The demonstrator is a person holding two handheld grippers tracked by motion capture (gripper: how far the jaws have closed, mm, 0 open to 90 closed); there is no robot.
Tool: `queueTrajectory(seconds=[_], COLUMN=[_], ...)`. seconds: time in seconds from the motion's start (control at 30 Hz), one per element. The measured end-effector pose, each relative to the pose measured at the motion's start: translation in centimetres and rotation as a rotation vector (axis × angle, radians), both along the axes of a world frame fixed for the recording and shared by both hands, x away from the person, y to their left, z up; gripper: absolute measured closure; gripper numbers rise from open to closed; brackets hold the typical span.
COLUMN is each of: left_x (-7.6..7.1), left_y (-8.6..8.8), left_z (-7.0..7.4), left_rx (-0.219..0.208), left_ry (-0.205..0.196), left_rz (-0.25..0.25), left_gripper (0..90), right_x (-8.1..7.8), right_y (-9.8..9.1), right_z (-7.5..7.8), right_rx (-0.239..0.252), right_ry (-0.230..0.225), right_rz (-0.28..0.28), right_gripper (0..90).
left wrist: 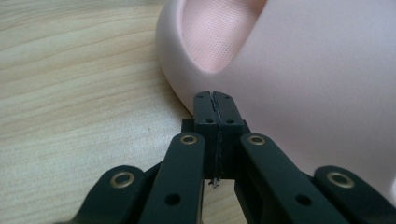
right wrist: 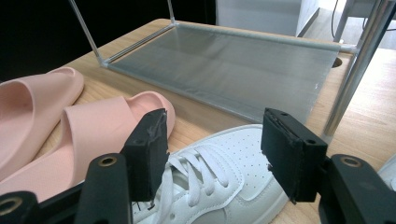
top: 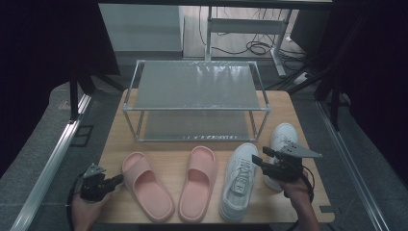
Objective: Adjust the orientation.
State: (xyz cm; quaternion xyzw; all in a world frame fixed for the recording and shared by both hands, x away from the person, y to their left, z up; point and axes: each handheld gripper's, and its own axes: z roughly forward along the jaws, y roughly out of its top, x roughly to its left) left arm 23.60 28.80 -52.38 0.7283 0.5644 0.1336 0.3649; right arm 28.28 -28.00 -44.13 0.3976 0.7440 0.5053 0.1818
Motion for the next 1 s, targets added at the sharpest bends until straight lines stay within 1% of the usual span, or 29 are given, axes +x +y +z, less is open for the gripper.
queueTrajectory(seconds=[0.17, 0.27, 0.3, 0.37, 0.4, 0.43, 0.47, 0.5, 0.53, 0.6, 0.63, 0.7, 0.73, 0.77, 0.83, 0.87, 0.9, 1.0], left_x=[0.4, 1.1, 1.1, 1.7, 1.7, 2.2, 2.2, 2.8, 2.8, 3.6, 3.6, 4.3, 4.3, 4.7, 4.9, 5.1, 5.5, 5.6], left_y=[0.0, -0.1, -0.1, -0.4, -0.4, -0.6, -0.6, -0.9, -0.9, -1.3, -1.3, -1.5, -1.5, -1.6, -1.6, -1.7, -1.9, -2.1], left_z=[0.0, -0.1, -0.1, -0.1, -0.1, -0.1, -0.1, -0.3, -0.3, -0.4, -0.4, -0.5, -0.5, -0.5, -0.5, -0.6, -0.6, -0.5], left_rx=[-0.006, -0.007, -0.007, -0.006, -0.006, -0.008, -0.008, -0.009, -0.009, 0.004, 0.004, 0.012, 0.012, 0.013, 0.012, 0.004, 0.005, 0.012], left_ry=[0.001, 0.005, 0.005, 0.007, 0.007, 0.010, 0.010, 0.012, 0.012, 0.023, 0.023, 0.031, 0.031, 0.034, 0.034, 0.035, 0.038, 0.032], left_rz=[0.001, 0.000, 0.000, -0.003, -0.003, -0.006, -0.006, -0.008, -0.008, -0.015, -0.015, -0.023, -0.023, -0.026, -0.027, -0.028, -0.033, -0.038], left_gripper=[90.0, 89.9, 89.9, 89.9, 89.9, 89.9, 89.8, 89.8, 89.8, 89.8, 89.8, 89.8, 89.8, 89.8, 89.7, 89.7, 89.8, 89.7], right_x=[0.0, 0.0, 0.0, 0.0, 0.0, -0.1, -0.1, 0.0, 0.0, 0.1, 0.1, 0.0, 0.0, 0.0, 0.0, 0.1, 0.1, 0.1], right_y=[0.1, 0.2, 0.2, 0.2, 0.2, 0.1, 0.1, 0.1, 0.1, 0.0, -0.1, -0.1, -0.1, -0.1, -0.1, -0.2, -0.3, -0.4], right_z=[-0.1, -0.1, -0.1, -0.1, -0.1, -0.1, -0.1, -0.1, -0.2, -0.2, -0.2, -0.2, -0.2, -0.2, -0.2, -0.2, -0.2, -0.1], right_rx=[-0.003, -0.011, -0.011, -0.016, -0.015, -0.015, -0.015, -0.016, -0.017, -0.018, -0.018, -0.019, -0.019, -0.019, -0.019, -0.016, -0.016, -0.013], right_ry=[0.004, 0.001, 0.001, 0.001, 0.000, 0.000, 0.000, 0.002, 0.003, 0.004, 0.004, 0.003, 0.003, 0.002, 0.002, 0.002, 0.002, 0.000], right_rz=[0.001, 0.001, 0.001, 0.003, 0.001, 0.000, 0.000, -0.001, -0.002, -0.008, -0.008, -0.008, -0.007, -0.007, -0.010, -0.018, -0.019, -0.024], right_gripper=[41.3, 41.3, 41.3, 41.3, 41.3, 41.3, 41.3, 41.3, 41.3, 41.3, 41.3, 41.4, 41.4, 41.3, 41.3, 41.3, 41.2, 41.2])
